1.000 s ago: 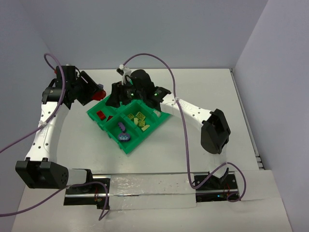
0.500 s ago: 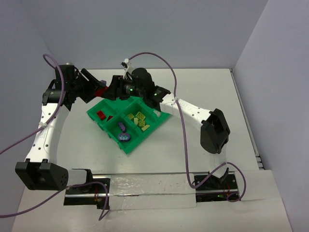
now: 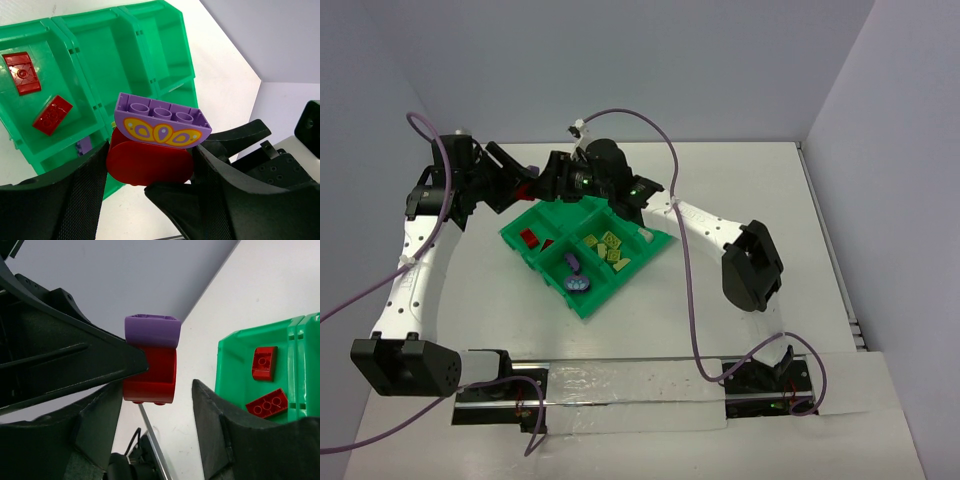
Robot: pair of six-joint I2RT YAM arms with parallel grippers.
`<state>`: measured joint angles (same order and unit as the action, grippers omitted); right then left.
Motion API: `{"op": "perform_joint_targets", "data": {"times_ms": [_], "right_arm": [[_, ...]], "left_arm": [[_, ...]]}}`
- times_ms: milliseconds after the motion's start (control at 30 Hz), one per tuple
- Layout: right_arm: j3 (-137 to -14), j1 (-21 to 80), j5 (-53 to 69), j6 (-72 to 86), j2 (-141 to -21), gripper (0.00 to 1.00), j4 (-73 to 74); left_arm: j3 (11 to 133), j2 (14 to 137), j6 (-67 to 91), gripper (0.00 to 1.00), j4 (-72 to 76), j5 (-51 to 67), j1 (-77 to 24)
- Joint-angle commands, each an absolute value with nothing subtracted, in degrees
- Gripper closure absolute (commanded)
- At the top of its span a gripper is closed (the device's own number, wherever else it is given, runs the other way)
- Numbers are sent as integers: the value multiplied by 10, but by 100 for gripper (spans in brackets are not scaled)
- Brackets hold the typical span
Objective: Sort the legos into containers by color
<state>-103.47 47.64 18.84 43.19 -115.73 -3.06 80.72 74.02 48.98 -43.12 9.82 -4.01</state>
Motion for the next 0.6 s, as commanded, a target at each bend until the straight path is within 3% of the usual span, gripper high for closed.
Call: {"op": "perform_joint_targets", "data": {"times_ms": [0,100,267,333,567], "right_arm": [[-1074,473,192,441,-1169,41,-64],[-1078,473,202,443,-1173,54,-69],[-1062,472,210,449,-1167,67,-94],[-1058,471,214,453,-1167,79,-101],[-1037,465,220,464,-1159,95,-112]], "left_arm": [[807,724,489,55,-410,114,-36],[804,724,490,55,-409,117,-36],[804,724,488,54,-409,115,-35],[805,725,486,52,-409,116,-35],[819,742,472,1,-417,126,-33]]}}
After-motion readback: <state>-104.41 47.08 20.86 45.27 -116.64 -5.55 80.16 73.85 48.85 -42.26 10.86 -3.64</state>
